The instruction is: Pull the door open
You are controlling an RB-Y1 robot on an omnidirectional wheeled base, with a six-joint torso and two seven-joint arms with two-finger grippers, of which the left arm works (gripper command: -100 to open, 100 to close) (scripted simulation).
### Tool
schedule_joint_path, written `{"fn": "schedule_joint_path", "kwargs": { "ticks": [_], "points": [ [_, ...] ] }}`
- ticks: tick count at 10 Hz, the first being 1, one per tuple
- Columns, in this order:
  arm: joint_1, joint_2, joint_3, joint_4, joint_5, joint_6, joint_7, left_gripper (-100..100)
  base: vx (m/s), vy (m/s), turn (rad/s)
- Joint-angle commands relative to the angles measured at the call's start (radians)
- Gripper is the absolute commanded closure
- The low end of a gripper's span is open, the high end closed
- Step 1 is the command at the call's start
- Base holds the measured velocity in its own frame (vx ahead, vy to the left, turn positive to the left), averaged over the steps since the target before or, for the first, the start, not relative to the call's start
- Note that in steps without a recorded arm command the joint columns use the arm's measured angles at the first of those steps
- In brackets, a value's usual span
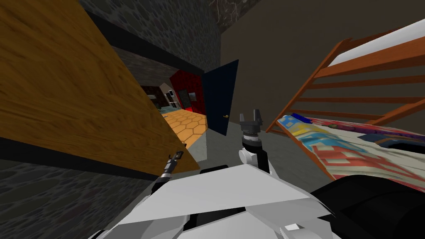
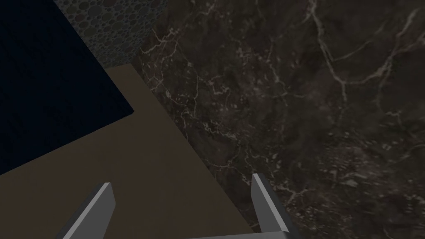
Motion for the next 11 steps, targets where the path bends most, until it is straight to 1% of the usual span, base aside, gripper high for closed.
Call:
{"fn": "schedule_joint_path", "kwargs": {
  "ticks": [1, 2, 3, 5, 6, 7, 9, 11],
  "points": [
    [0.012, 0.006, -0.005, 0.006, 0.001, -0.021, 0.005, 100, -0.096, 0.043, -0.172],
    [0.020, 0.010, -0.009, 0.010, 0.002, -0.036, 0.008, 100, -0.189, 0.074, -0.211],
    [0.024, 0.012, -0.011, 0.012, 0.003, -0.044, 0.010, 100, -0.168, 0.077, -0.112],
    [0.044, 0.021, -0.020, 0.023, 0.005, -0.080, 0.018, 100, -0.179, 0.057, -0.168],
    [0.044, 0.021, -0.020, 0.023, 0.005, -0.080, 0.018, 100, -0.138, 0.047, -0.054],
    [0.050, 0.024, -0.022, 0.025, 0.006, -0.089, 0.020, 100, -0.092, 0.029, -0.042],
    [0.069, 0.033, -0.031, 0.035, 0.008, -0.124, 0.029, 100, -0.134, 0.063, -0.188],
    [0.084, 0.040, -0.038, 0.043, 0.010, -0.151, 0.035, 100, -0.195, 0.077, -0.163]
  ]
}}
